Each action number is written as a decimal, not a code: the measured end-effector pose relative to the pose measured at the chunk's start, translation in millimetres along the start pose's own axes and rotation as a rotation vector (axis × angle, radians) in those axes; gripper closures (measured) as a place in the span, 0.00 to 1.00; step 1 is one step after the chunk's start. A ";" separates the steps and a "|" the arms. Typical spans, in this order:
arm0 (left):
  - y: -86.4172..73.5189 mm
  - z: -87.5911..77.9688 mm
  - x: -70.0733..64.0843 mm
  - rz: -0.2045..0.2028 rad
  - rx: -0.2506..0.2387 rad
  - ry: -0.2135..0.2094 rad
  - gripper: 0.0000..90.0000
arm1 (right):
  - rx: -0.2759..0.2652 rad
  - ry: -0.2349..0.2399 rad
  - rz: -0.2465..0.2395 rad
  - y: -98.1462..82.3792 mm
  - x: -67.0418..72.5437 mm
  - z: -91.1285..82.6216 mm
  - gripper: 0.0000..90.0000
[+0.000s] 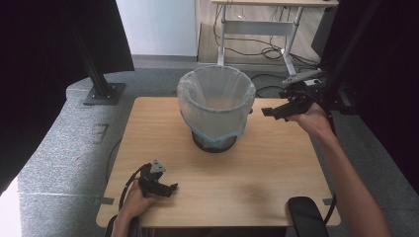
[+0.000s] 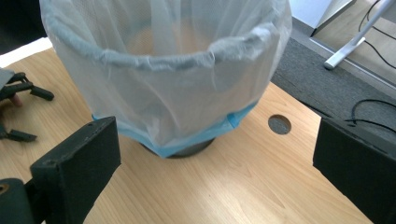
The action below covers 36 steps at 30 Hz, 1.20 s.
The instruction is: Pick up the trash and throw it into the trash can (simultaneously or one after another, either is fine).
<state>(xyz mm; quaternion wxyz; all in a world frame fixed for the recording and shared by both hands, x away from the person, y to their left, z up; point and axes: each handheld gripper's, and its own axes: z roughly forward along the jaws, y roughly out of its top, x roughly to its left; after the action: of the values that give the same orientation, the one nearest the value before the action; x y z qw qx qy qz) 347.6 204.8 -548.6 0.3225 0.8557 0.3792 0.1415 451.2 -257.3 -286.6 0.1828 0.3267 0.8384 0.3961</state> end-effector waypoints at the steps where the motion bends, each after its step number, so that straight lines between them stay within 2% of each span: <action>1: -0.1 0.1 -0.1 0.000 -0.002 0.001 0.00 | 0.000 -0.003 0.000 -1.8 0.0 -1.4 0.00; 11: -0.1 0.1 -0.1 -0.001 -0.002 0.001 0.00 | -0.013 -0.031 0.020 -26.1 -1.5 -17.5 0.02; 16: 0.0 0.1 0.0 0.000 -0.001 0.000 0.00 | 0.004 -0.060 0.023 -40.3 -4.5 -20.0 0.03; 26: 0.0 0.1 -0.1 0.000 -0.001 0.001 0.00 | 0.020 -0.086 0.016 -66.9 -4.2 -15.6 0.03; 36: 0.1 -0.1 0.0 0.001 0.002 0.000 0.00 | 0.020 -0.085 0.021 -87.3 -1.1 -6.7 0.02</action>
<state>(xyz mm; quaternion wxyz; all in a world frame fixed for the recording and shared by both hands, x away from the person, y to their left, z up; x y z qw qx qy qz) 347.6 204.8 -548.4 0.3216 0.8562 0.3790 0.1413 413.0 -303.1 -350.9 0.2110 0.3538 0.8302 0.3756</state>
